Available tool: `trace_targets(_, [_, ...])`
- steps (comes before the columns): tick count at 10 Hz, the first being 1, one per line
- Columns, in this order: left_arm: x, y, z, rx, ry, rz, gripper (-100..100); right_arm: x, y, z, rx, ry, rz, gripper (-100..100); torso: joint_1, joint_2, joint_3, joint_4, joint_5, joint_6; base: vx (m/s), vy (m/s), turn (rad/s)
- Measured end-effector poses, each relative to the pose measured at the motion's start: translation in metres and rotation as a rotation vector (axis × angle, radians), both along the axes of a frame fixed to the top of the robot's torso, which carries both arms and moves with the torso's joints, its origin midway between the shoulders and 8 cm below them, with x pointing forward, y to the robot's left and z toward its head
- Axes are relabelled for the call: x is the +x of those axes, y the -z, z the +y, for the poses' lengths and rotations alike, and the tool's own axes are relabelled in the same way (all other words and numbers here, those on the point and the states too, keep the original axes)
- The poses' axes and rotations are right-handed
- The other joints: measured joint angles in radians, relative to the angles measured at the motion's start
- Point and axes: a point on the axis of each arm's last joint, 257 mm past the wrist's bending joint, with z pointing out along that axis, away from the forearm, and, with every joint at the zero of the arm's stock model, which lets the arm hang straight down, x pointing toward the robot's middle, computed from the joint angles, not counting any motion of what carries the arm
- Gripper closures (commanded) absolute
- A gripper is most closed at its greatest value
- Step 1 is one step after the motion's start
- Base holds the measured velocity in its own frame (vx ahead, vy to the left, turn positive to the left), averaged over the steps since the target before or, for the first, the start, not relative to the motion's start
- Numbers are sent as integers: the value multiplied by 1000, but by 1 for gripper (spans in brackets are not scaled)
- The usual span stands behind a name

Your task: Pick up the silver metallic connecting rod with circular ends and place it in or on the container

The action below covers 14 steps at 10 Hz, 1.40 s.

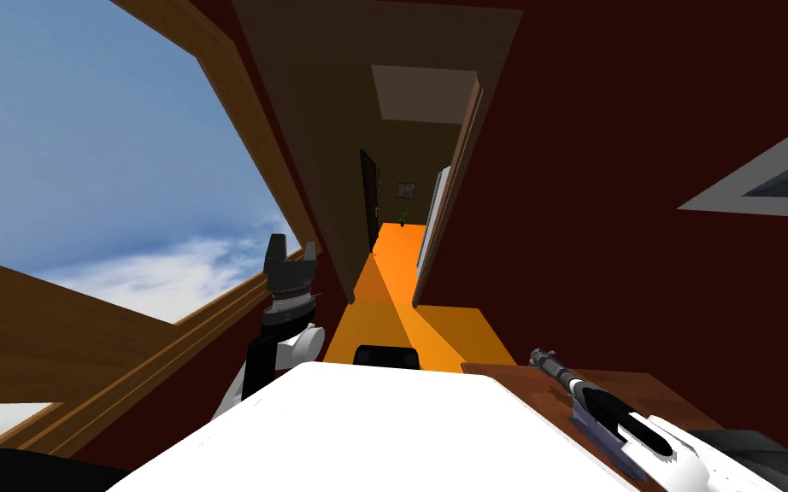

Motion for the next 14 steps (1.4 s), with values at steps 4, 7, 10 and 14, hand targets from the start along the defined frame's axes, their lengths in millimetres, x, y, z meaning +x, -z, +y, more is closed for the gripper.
trace_targets(4, [0,0,0,0,0,0,0,-26,-1,-6,-66,-124,88,100,-1,1,1,0,-1,1,18,-22,33])
trace_targets(7, [0,0,0,0,0,0,0,-52,-5,-13,-128,-256,189,100,-4,1,0,0,-2,1,18,-34,20])
trace_targets(10, [0,0,0,0,0,0,0,-83,-10,-20,-167,-364,277,100,-6,2,1,0,-4,3,8,-44,37])
trace_targets(14, [0,0,0,0,0,0,0,-128,-21,-33,-214,-525,431,100,-8,2,0,-1,-6,4,2,-50,21])
